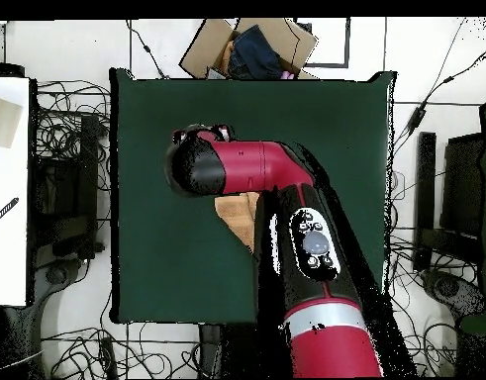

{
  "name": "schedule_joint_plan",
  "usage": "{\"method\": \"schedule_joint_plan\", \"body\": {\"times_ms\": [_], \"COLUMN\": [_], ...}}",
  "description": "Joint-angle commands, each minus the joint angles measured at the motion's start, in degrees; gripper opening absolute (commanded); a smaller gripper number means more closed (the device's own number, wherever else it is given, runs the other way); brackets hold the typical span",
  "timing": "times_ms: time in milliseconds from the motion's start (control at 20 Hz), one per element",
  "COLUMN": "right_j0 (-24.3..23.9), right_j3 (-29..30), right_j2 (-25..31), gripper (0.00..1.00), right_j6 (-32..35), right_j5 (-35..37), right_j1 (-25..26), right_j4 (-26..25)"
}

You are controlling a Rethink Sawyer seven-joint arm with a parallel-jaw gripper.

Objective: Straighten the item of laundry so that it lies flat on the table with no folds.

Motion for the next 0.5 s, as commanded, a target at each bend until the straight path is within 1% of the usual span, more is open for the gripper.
{"method": "schedule_joint_plan", "body": {"times_ms": [50, 250, 500], "right_j0": [3.46, 3.52, 3.18], "right_j3": [-3.71, -4.24, -6.45], "right_j2": [-4.71, -4.57, -4.01], "gripper": [1.0, 1.0, 1.0], "right_j6": [9.68, 8.93, 8.24], "right_j5": [13.47, 13.17, 12.87], "right_j1": [0.78, 1.13, 3.17], "right_j4": [2.12, 1.9, 1.29]}}
